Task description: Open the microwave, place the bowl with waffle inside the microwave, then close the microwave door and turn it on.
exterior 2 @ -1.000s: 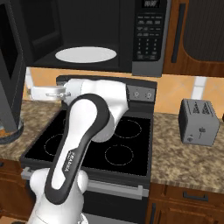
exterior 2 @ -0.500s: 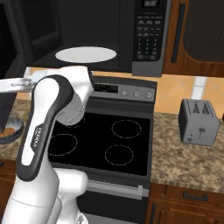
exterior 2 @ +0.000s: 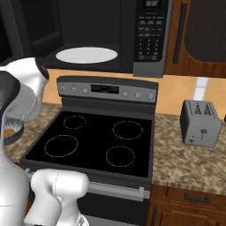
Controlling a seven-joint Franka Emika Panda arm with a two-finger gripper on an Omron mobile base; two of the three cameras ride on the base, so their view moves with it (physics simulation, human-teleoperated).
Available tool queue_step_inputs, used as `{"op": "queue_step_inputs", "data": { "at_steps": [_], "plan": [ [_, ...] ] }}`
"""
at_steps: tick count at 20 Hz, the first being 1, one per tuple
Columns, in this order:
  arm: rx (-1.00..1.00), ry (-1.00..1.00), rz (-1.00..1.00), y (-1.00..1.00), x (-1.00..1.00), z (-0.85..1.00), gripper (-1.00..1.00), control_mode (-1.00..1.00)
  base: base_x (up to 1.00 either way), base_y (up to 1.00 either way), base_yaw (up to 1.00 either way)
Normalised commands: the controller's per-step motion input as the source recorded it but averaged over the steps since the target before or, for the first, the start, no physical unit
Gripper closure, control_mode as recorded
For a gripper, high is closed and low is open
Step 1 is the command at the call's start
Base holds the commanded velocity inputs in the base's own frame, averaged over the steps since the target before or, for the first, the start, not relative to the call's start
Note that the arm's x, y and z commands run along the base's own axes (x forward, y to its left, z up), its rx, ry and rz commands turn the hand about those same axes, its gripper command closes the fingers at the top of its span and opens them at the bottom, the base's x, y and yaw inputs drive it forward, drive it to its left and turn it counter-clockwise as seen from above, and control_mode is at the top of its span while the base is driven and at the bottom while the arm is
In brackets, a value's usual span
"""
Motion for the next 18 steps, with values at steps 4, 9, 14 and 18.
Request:
{"op": "queue_step_inputs", "data": {
  "at_steps": [4, 9, 14, 18],
  "plan": [
    [-0.06, 0.12, -0.22, 0.42, 0.56, -0.15, -1.00, -1.00, 0.00, 0.00, 0.00],
    [-0.24, 0.35, -0.39, -0.37, 0.82, -0.66, -1.00, -1.00, 0.00, 0.00, 0.00],
    [-0.23, 0.28, -0.28, -0.21, 0.97, -1.00, -1.00, -1.00, 0.00, 0.00, 0.00],
    [-0.12, 0.17, -0.10, 0.07, 1.00, -1.00, -1.00, -1.00, 0.00, 0.00, 0.00]
  ]
}}
